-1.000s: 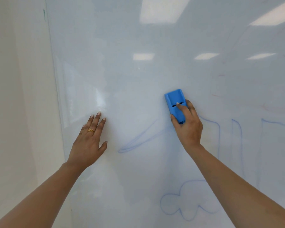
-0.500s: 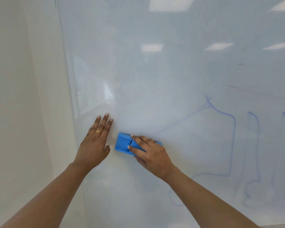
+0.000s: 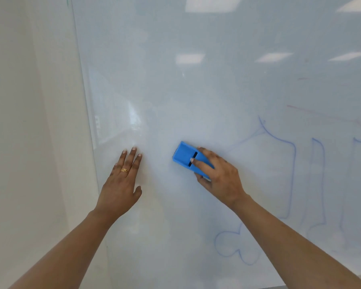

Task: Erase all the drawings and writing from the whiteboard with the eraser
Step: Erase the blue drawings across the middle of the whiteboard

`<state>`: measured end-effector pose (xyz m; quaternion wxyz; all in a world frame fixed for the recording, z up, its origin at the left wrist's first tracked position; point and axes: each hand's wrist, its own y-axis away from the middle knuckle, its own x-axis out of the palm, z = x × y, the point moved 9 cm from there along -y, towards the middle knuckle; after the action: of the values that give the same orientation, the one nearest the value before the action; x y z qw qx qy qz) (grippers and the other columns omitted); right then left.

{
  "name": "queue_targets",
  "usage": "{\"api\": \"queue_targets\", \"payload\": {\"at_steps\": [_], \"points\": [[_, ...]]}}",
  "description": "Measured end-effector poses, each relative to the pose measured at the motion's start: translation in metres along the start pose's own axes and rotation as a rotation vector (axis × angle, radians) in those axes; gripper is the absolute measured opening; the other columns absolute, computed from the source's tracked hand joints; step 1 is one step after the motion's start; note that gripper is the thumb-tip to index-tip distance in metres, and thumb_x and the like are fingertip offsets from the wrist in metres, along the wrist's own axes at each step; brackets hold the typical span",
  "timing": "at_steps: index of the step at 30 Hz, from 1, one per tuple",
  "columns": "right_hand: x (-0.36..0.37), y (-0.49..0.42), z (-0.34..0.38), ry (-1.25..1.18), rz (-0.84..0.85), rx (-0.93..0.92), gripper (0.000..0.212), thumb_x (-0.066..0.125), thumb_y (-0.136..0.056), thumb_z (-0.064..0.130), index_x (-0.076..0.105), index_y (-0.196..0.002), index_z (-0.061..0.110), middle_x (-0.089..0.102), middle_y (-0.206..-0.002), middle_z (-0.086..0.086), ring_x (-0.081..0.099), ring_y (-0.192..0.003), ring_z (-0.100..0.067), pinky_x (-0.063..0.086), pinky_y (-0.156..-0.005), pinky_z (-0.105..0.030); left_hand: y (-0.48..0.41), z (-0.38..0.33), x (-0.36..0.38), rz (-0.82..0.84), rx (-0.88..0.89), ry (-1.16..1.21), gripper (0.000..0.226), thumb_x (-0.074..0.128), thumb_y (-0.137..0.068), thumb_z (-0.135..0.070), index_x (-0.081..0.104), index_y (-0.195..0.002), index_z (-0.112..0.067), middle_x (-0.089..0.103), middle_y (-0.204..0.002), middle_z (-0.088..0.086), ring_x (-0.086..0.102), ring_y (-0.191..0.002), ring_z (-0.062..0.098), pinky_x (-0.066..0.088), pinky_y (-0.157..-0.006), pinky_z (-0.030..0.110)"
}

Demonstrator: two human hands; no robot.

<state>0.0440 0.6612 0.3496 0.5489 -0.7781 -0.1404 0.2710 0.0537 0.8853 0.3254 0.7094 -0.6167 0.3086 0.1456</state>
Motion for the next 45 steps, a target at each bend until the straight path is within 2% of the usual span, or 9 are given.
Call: {"api": "queue_targets", "payload": {"at_steps": [6, 9, 13, 17, 23, 26, 30, 38, 45], "points": [[0.009, 0.002, 0.01, 0.01, -0.055, 0.225, 0.046, 0.075, -0.065, 0.015, 0.056, -0.106, 0.02, 0.06, -0.12, -0.013, 0.066, -0.083, -0.027, 0.052, -0.054, -0.027, 0.003, -0.005, 0.0, -0.027, 0.008, -0.001, 0.09, 0.075, -0.067, -0.009, 0.029, -0.145, -0.007, 0.02, -0.155, 0.007, 0.01, -0.141, 0.02, 0.048, -0.09, 0.041], [0.021, 0.009, 0.036, 0.012, -0.007, 0.143, 0.037, 0.064, -0.071, 0.018, 0.054, -0.106, 0.022, 0.061, -0.12, -0.011, 0.065, -0.082, -0.026, 0.055, -0.055, -0.029, 0.003, -0.008, -0.002, -0.05, 0.024, -0.012, 0.089, 0.077, -0.065, -0.007, 0.034, -0.143, -0.004, 0.024, -0.153, 0.011, 0.014, -0.14, 0.024, 0.047, -0.091, 0.044], [0.027, 0.013, 0.055, 0.044, 0.062, 0.018, 0.035, 0.08, -0.061, 0.012, 0.07, -0.093, 0.018, 0.065, -0.113, -0.009, 0.066, -0.086, -0.023, 0.053, -0.06, -0.027, -0.001, -0.012, -0.005, -0.059, 0.02, -0.023, 0.08, 0.078, -0.062, -0.005, 0.044, -0.135, -0.004, 0.033, -0.148, 0.018, 0.03, -0.136, 0.035, 0.047, -0.09, 0.048], [0.022, 0.014, 0.048, 0.077, 0.081, -0.059, 0.033, 0.081, -0.061, 0.012, 0.071, -0.091, 0.02, 0.066, -0.112, -0.009, 0.066, -0.089, -0.022, 0.051, -0.06, -0.025, -0.014, -0.024, -0.009, -0.086, 0.071, -0.066, 0.077, 0.08, -0.061, -0.006, 0.048, -0.131, -0.002, 0.039, -0.144, 0.02, 0.026, -0.133, 0.03, 0.043, -0.094, 0.052], [-0.002, 0.013, -0.004, 0.079, 0.013, -0.035, 0.044, 0.078, -0.065, 0.016, 0.059, -0.105, 0.021, 0.064, -0.116, -0.011, 0.066, -0.087, -0.025, 0.053, -0.06, -0.028, -0.041, -0.053, -0.007, -0.097, 0.084, -0.086, 0.075, 0.076, -0.067, -0.011, 0.043, -0.134, -0.007, 0.033, -0.148, 0.017, 0.024, -0.136, 0.032, 0.034, -0.1, 0.058], [-0.02, 0.008, -0.04, 0.07, -0.02, 0.022, 0.05, 0.079, -0.065, 0.017, 0.058, -0.109, 0.022, 0.063, -0.118, -0.011, 0.067, -0.083, -0.024, 0.054, -0.055, -0.026, -0.055, -0.072, -0.003, -0.088, 0.077, -0.121, 0.063, 0.06, -0.076, -0.023, 0.04, -0.134, -0.013, 0.031, -0.149, 0.014, 0.02, -0.138, 0.029, 0.029, -0.095, 0.069], [-0.048, 0.0, -0.089, 0.067, -0.091, 0.118, 0.042, 0.068, -0.074, 0.023, 0.055, -0.114, 0.023, 0.059, -0.125, -0.009, 0.067, -0.092, -0.022, 0.053, -0.06, -0.025, -0.068, -0.092, 0.002, -0.076, 0.06, -0.14, 0.061, 0.037, -0.078, -0.036, 0.037, -0.136, -0.016, 0.03, -0.15, 0.013, 0.018, -0.139, 0.027, 0.026, -0.095, 0.07], [-0.099, -0.004, -0.186, 0.005, -0.197, 0.444, 0.038, 0.071, -0.079, 0.018, 0.061, -0.115, 0.015, 0.051, -0.133, -0.009, 0.063, -0.1, -0.026, 0.055, -0.06, -0.033, -0.084, -0.14, 0.012, -0.094, 0.108, -0.184, 0.062, 0.036, -0.079, -0.038, 0.037, -0.136, -0.017, 0.033, -0.149, 0.012, 0.019, -0.138, 0.03, 0.029, -0.097, 0.067], [-0.091, 0.002, -0.181, -0.034, -0.315, 0.654, 0.039, 0.072, -0.074, 0.017, 0.063, -0.112, 0.014, 0.054, -0.129, -0.012, 0.063, -0.098, -0.03, 0.051, -0.062, -0.034, -0.086, -0.155, 0.019, -0.091, 0.08, -0.192, 0.063, 0.035, -0.078, -0.038, 0.036, -0.138, -0.017, 0.029, -0.15, 0.014, 0.02, -0.138, 0.031, 0.031, -0.097, 0.065]]}}
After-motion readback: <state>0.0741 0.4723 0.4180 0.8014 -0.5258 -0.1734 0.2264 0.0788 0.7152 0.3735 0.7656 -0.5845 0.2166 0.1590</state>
